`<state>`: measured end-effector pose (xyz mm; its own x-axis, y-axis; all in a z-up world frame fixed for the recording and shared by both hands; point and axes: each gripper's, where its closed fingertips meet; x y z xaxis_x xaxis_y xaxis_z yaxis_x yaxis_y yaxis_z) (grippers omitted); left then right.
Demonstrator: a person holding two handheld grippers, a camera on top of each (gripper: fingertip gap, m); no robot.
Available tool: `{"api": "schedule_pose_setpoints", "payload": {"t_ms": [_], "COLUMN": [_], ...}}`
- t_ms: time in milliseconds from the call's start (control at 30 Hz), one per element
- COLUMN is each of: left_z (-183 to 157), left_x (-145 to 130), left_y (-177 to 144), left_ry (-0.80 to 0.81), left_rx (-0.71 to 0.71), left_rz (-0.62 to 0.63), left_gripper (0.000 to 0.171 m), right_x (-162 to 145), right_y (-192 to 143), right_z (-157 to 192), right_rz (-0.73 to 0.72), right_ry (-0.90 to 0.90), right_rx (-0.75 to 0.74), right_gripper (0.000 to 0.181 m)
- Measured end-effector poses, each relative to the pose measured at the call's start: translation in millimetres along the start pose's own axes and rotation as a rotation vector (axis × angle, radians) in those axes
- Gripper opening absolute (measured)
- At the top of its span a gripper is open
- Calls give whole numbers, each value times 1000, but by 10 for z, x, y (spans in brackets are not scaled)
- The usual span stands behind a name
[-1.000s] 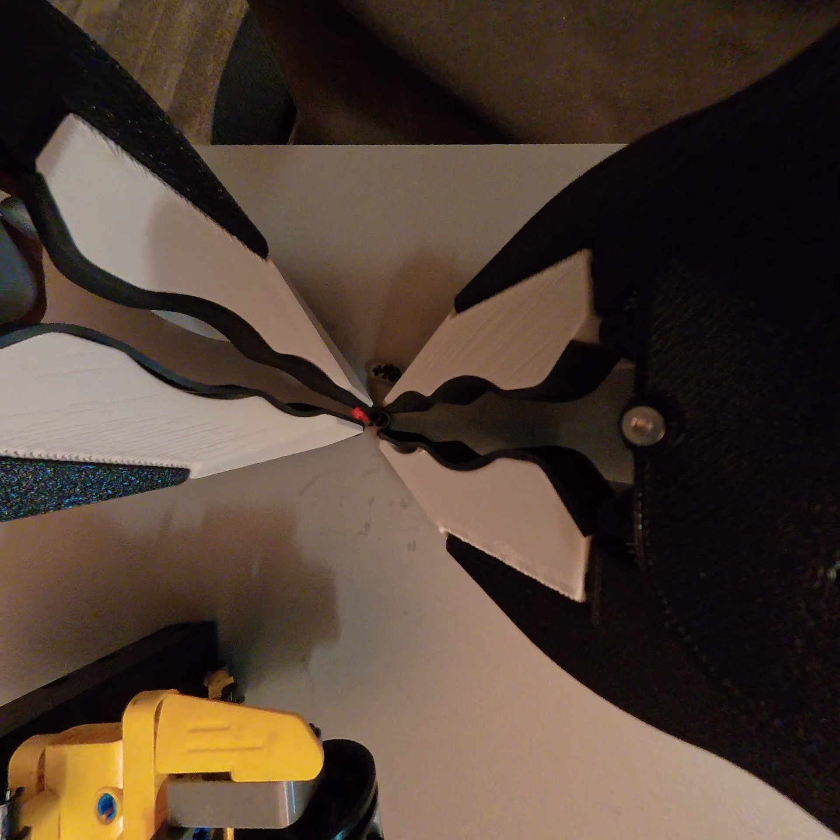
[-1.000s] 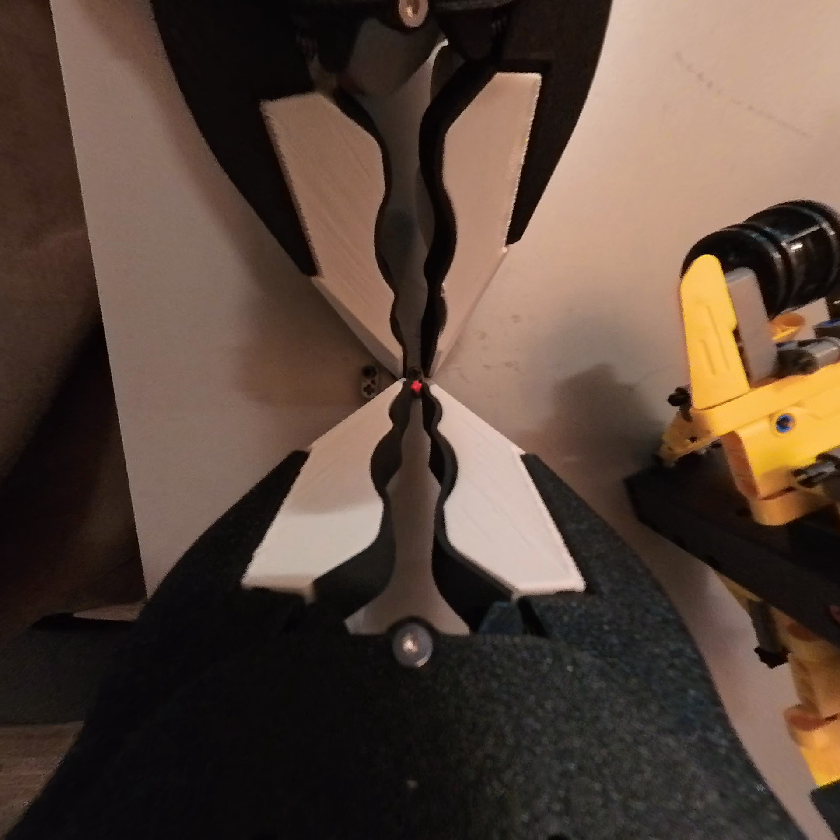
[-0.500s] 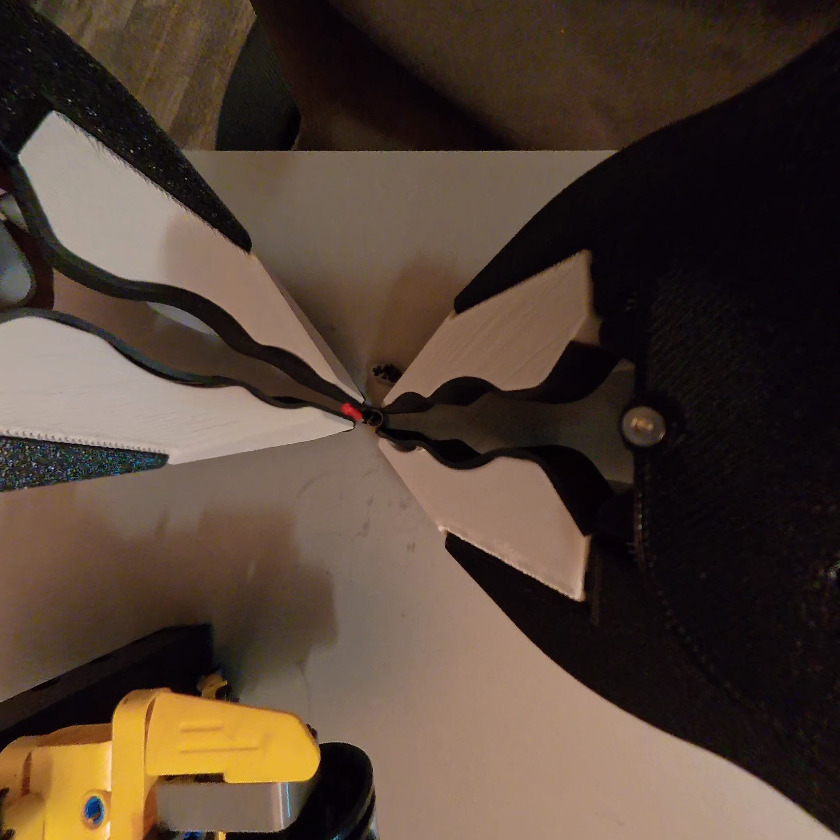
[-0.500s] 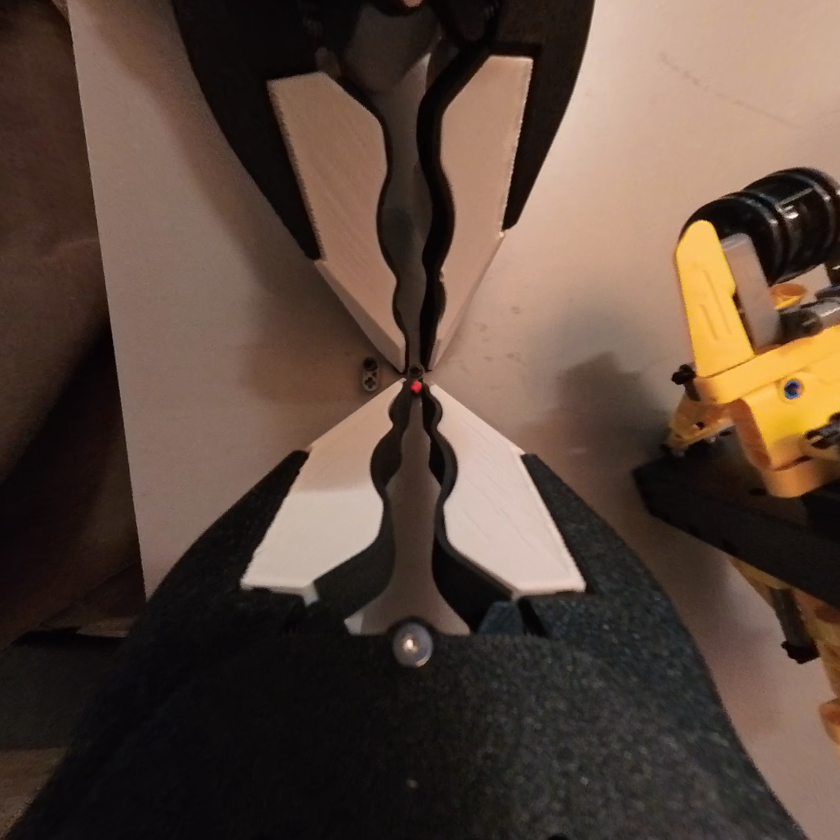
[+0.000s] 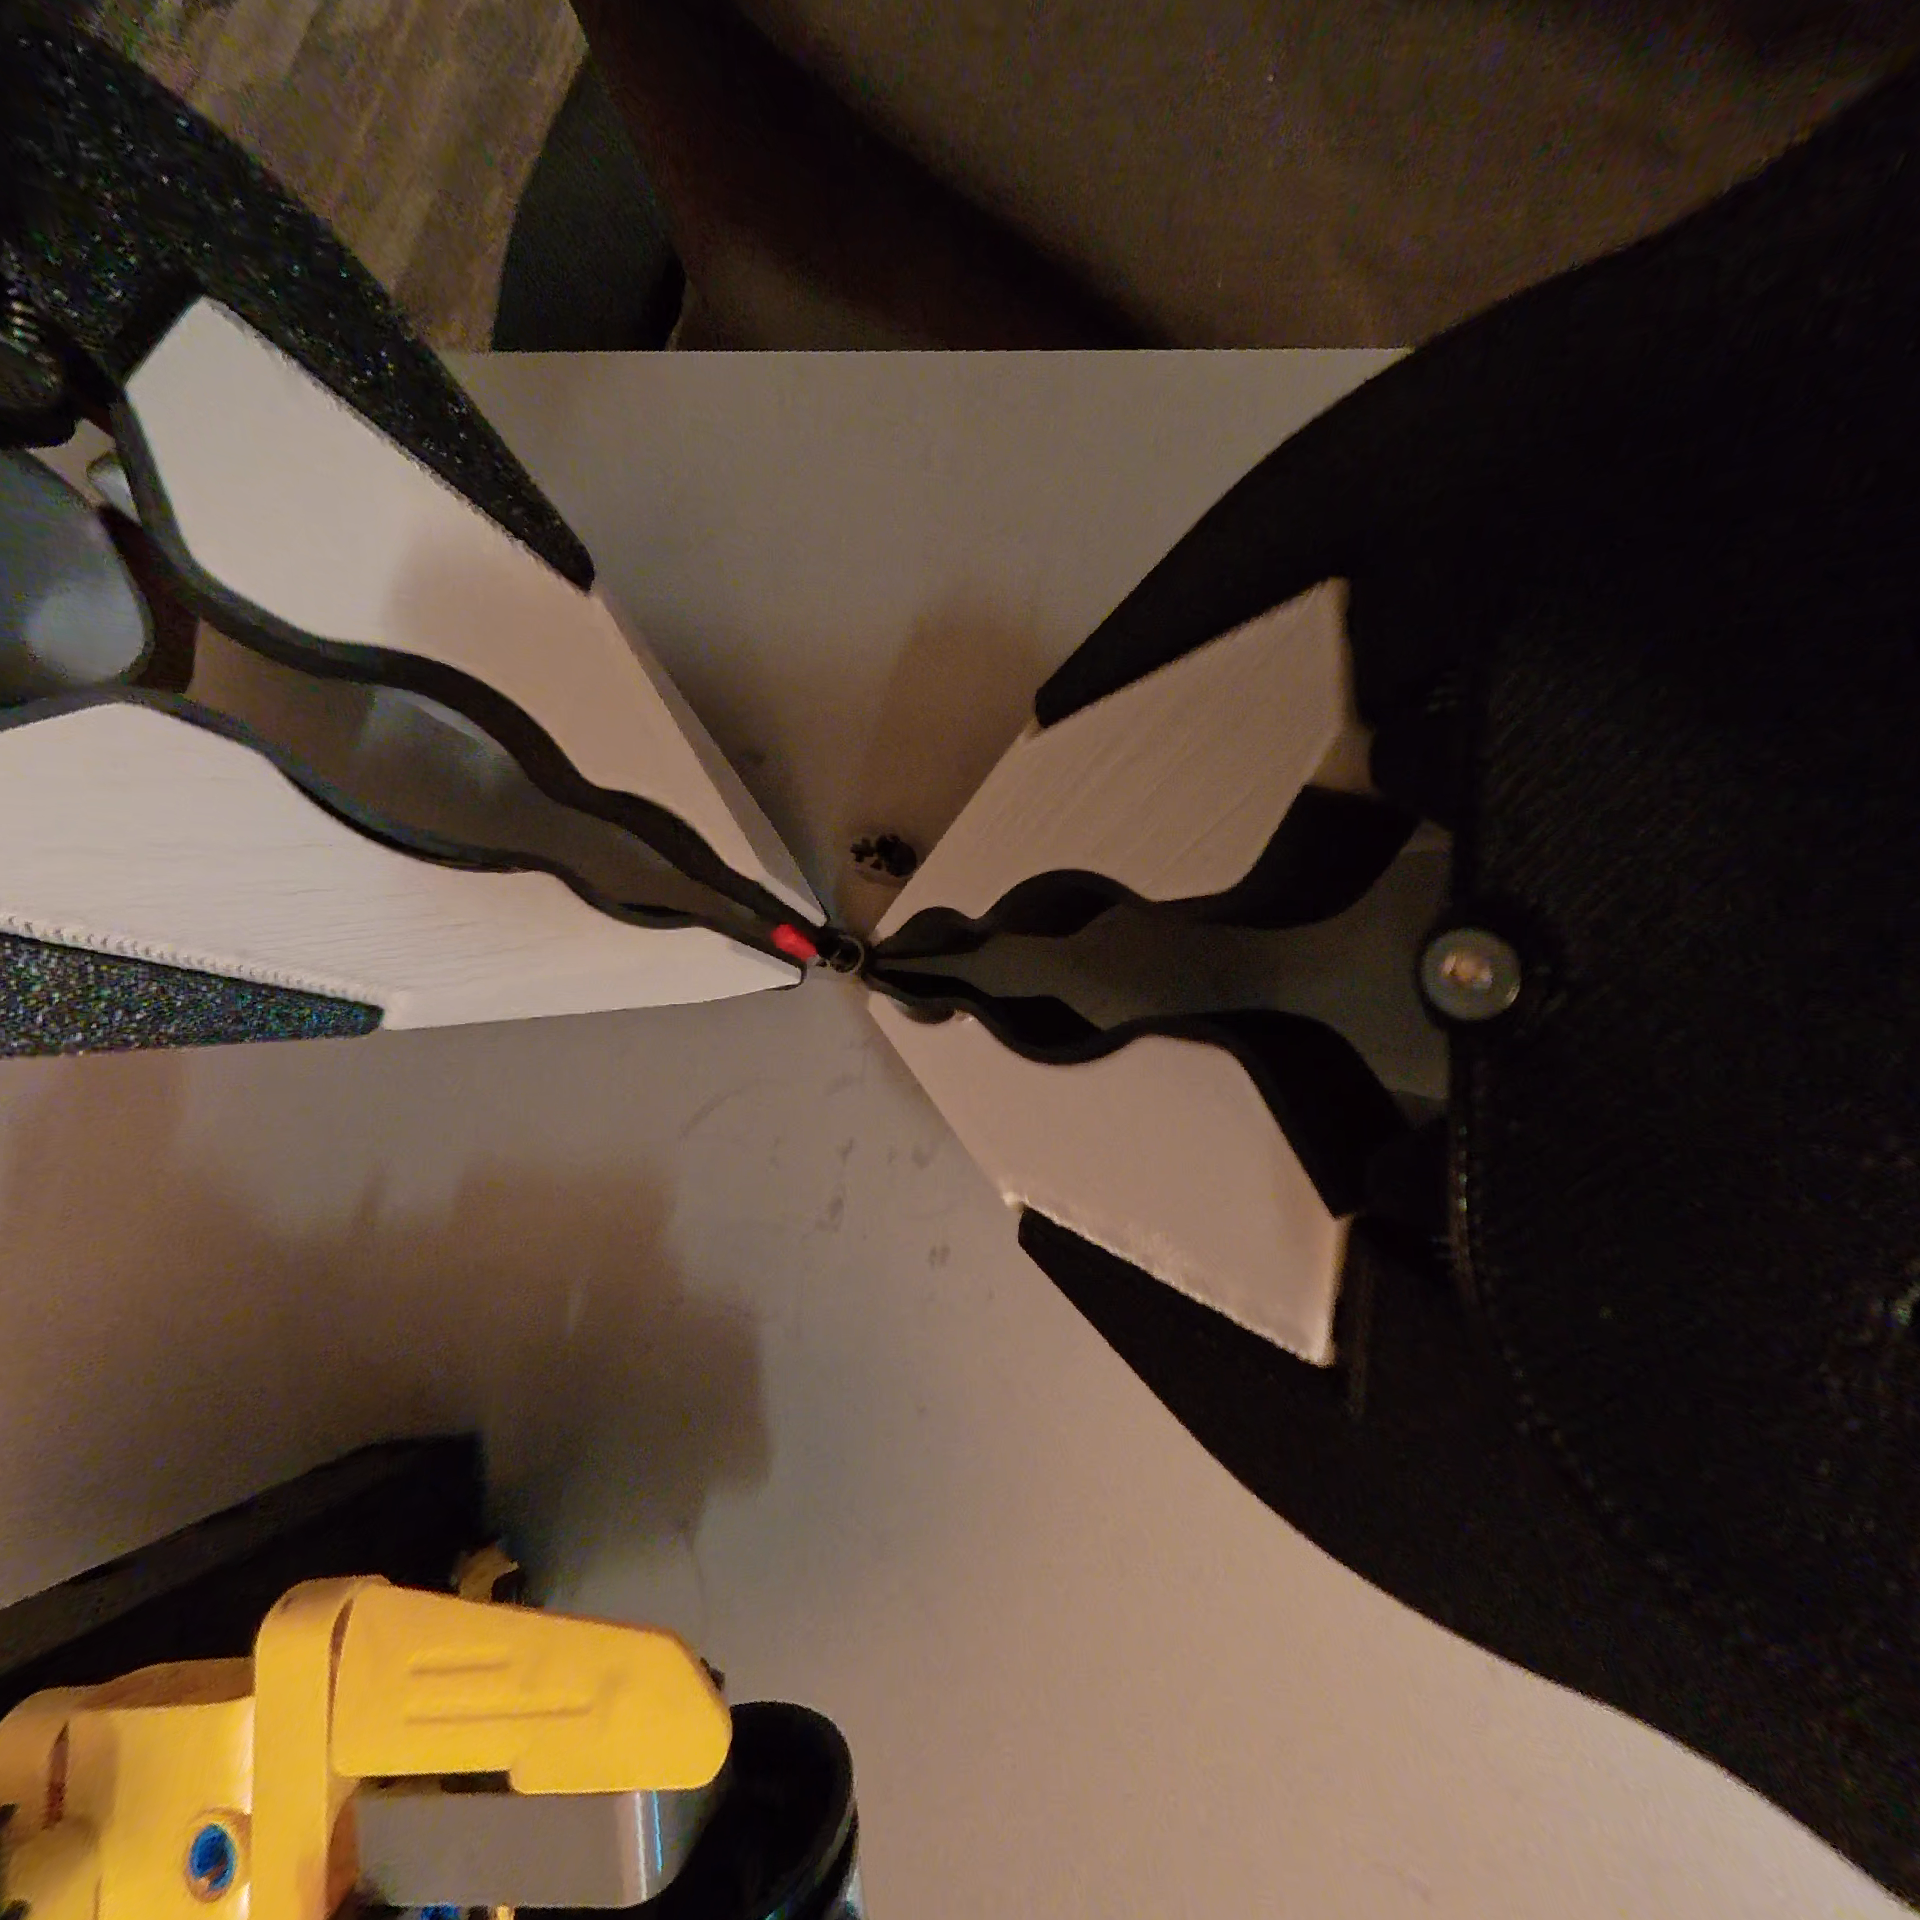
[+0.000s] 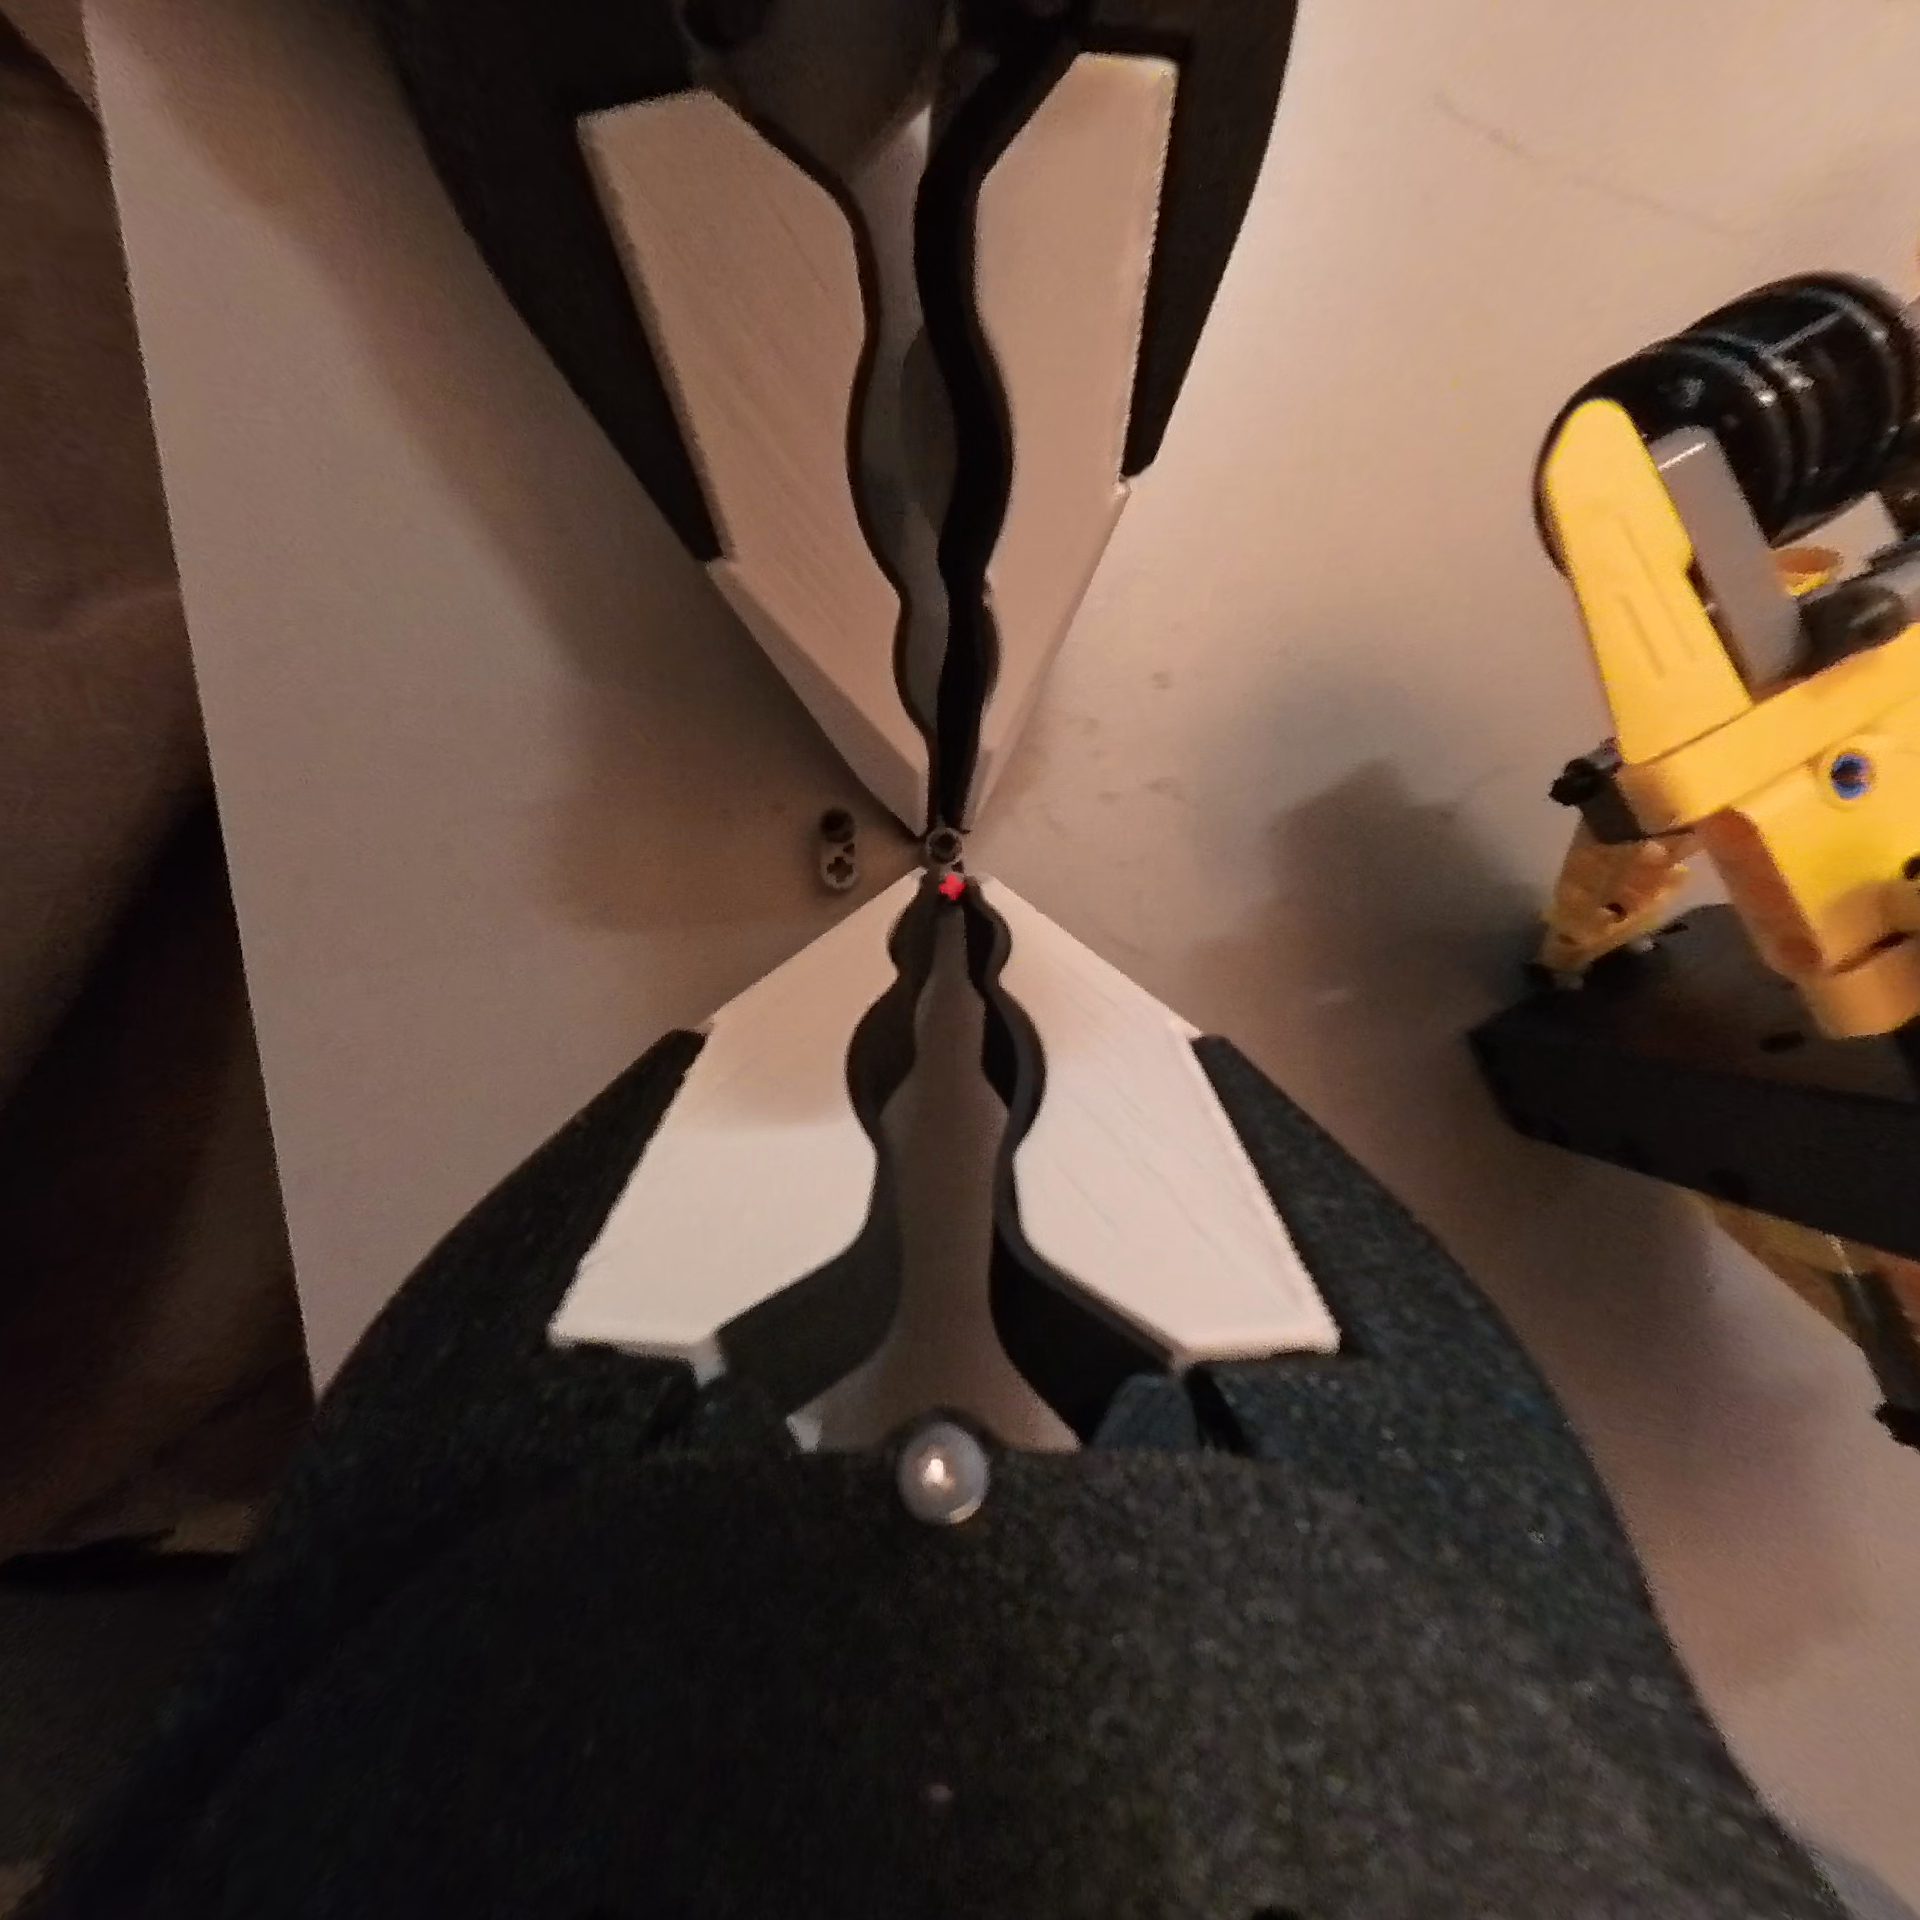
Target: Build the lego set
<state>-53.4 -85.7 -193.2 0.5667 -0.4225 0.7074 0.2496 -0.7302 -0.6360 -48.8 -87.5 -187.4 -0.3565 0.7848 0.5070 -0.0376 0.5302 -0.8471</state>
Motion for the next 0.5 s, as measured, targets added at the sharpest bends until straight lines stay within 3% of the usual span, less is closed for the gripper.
{"api": "schedule_pose_setpoints", "payload": {"t_ms": [67, 133, 167, 333, 500], "left_z": [2, 4, 4, 6, -28], "left_x": [-1, 0, -1, -1, 4], "left_y": [0, 0, -1, -2, -7], "left_ry": [2, -3, -7, -9, -10], "left_rx": [2, -2, -4, -5, -36], "left_rz": [0, 0, -1, -1, -7], "left_gripper": [0, 0, 0, 0, 6], "right_x": [1, -37, -40, -52, -43], "right_y": [0, 31, 35, 25, 42], "right_z": [1, 14, 21, -19, -2], "right_rz": [-18, -6, -10, -39, -100], "right_ry": [0, -5, -8, -8, 65], "right_rx": [-3, -20, -31, -86, -41], "right_gripper": [5, 29, 31, 19, 7]}}
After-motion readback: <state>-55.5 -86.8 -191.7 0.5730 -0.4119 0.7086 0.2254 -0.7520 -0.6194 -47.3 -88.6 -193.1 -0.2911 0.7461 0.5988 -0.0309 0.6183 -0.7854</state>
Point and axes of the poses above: each gripper's, where its closed fingertips meet, y out along the fingers, x out of its top, z = x × y across the jaws, and after that the axes turned 9 degrees about -x, right-handed
